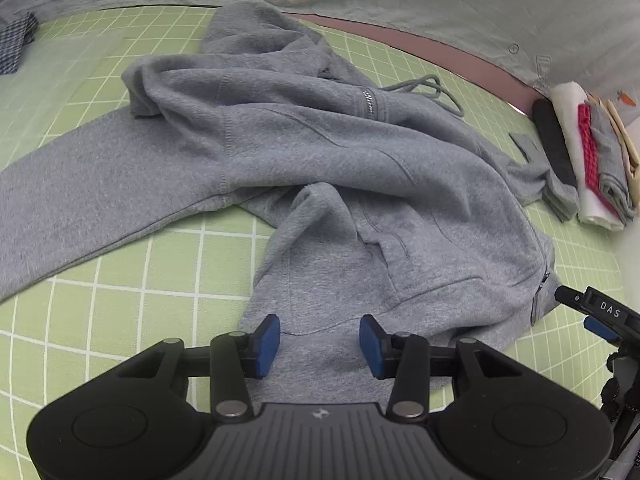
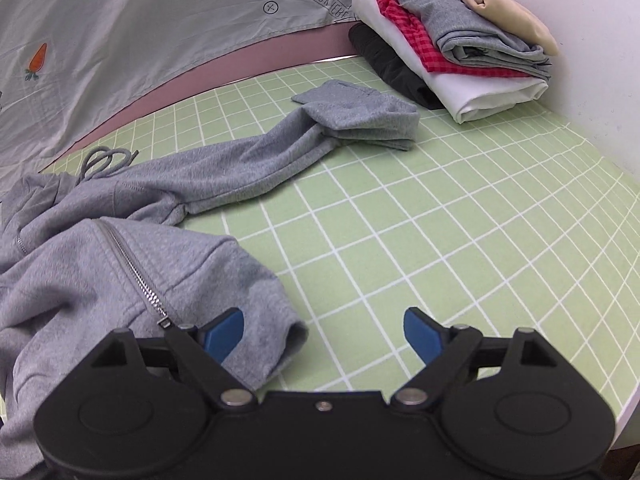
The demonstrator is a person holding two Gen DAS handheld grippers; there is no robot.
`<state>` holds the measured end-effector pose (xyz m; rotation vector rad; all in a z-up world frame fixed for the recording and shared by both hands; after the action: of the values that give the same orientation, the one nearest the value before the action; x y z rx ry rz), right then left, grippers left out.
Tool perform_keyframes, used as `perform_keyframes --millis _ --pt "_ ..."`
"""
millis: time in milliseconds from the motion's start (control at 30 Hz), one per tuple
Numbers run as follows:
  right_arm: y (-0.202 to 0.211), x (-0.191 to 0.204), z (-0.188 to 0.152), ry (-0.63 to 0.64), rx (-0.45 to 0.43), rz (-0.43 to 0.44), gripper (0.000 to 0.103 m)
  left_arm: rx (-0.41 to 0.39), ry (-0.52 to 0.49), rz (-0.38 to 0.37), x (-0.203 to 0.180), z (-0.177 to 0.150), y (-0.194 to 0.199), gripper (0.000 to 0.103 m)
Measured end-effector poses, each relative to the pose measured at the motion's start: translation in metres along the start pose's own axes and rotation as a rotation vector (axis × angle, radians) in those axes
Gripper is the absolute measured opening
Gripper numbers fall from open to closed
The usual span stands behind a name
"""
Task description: Fold clothes
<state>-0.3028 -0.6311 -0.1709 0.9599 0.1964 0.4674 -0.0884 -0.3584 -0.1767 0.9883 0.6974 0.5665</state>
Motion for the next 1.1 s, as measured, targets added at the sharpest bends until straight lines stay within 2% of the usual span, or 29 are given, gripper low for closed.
perform_keyframes --millis 133,300,600,733,900,933,967,1000,1033,1100 --pt "0.009 -0.007 -0.011 0.004 0.002 -0.005 0.088 0.009 -0.084 -0.015 -0.017 -0.001 -0.006 0.053" --pt "0.019 -0.014 -0.024 -0.011 0.004 -0.005 0.088 -0.002 -0.131 -0.054 -0.027 -0.005 -0.002 0.055" --pt "0.022 -0.025 -0.041 -0.055 0.025 -0.004 0.089 -0.014 -0.091 -0.066 -0.021 -0.011 0.011 0.057" --pt "0.017 -0.030 -0.046 -0.094 0.047 -0.001 0.089 -0.003 -0.098 -0.071 -0.021 -0.016 0.009 0.062" --pt "0.015 -0.033 -0.049 -0.111 0.062 -0.001 0.089 0.003 -0.129 -0.040 -0.026 -0.016 -0.001 0.062" --pt "0.015 -0.033 -0.049 -0.107 0.062 -0.003 0.089 0.004 -0.138 -0.032 -0.027 -0.016 -0.004 0.059" --pt "0.016 -0.033 -0.049 -0.102 0.062 -0.005 0.089 0.006 -0.148 -0.024 -0.028 -0.016 -0.007 0.048" --pt "0.016 -0.034 -0.049 -0.099 0.062 -0.008 0.089 0.006 -0.161 -0.020 -0.029 -0.017 -0.008 0.035" --pt "0.017 -0.034 -0.050 -0.096 0.062 -0.011 0.089 0.005 -0.176 -0.018 -0.031 -0.017 -0.009 0.014" --pt "0.018 -0.037 -0.051 -0.096 0.063 -0.016 0.089 -0.004 -0.200 -0.017 -0.033 -0.018 -0.008 0.008"
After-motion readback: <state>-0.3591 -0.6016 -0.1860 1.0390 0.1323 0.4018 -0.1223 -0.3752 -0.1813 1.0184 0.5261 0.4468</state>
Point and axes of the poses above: each gripper's, at about its wrist camera, not at the fingertips, and y roughly against the way its jaws point, x to its left, z to its top, the point moved 10 cm from there along -y, roughly the way its jaws point, and after that the axes turned 2 degrees about x, right-handed, at the moved point
